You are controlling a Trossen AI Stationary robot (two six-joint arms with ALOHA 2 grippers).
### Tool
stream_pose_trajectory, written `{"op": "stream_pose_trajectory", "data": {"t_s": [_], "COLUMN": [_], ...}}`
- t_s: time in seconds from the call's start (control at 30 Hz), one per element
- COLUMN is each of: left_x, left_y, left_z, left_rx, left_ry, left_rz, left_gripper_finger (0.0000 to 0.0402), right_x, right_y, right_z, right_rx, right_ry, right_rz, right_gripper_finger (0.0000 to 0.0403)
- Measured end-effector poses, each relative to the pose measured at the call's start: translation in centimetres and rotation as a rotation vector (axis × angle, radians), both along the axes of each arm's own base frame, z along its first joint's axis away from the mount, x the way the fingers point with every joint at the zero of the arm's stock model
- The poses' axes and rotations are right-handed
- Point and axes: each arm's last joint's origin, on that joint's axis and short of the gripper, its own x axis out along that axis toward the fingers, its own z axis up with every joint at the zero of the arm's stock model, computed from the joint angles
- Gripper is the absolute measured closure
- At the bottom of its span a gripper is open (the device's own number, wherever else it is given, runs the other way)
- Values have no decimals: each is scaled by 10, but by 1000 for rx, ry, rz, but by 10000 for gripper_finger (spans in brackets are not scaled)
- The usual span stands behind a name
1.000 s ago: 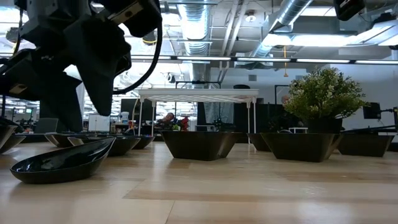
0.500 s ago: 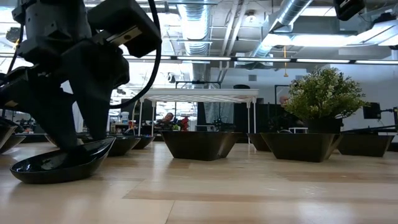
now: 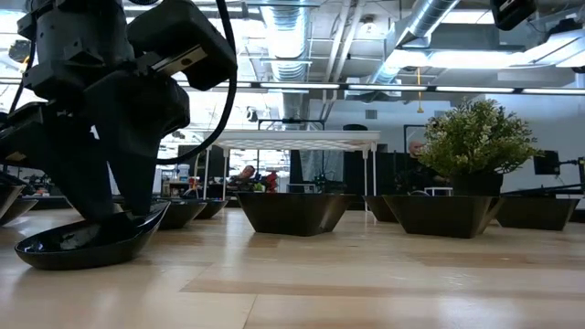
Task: Pick & Place Mini shaped plates
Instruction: Stack the black drop shaped plate on top of the black drop shaped plate on the shelf
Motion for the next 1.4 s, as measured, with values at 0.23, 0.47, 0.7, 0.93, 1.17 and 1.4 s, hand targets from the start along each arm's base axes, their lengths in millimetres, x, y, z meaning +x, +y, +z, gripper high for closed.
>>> {"op": "stream_pose_trajectory", "data": {"t_s": [0.23,0.47,0.7,0.93,1.17,1.4], "left_x": [0,0,1,0,-5,-9], "left_y": [0,0,2,1,9,40], "left_z": [0,0,0,29,93,142], "left_rx": [0,1,1,-38,-27,75], "left_ry": [0,1,1,-85,-339,-549], "left_rz": [1,1,5,-12,7,64], "left_gripper_finger": [351,395,397,398,398,398], "right_x": [0,0,0,0,0,0], "right_y": [0,0,0,0,0,0], "right_z": [0,0,0,0,1,1], "right_rx": [-1,-2,-2,-1,99,206], "right_ry": [0,-1,0,0,25,56], "right_rz": [0,0,0,0,17,40], "right_gripper_finger": [402,402,402,402,402,402]}}
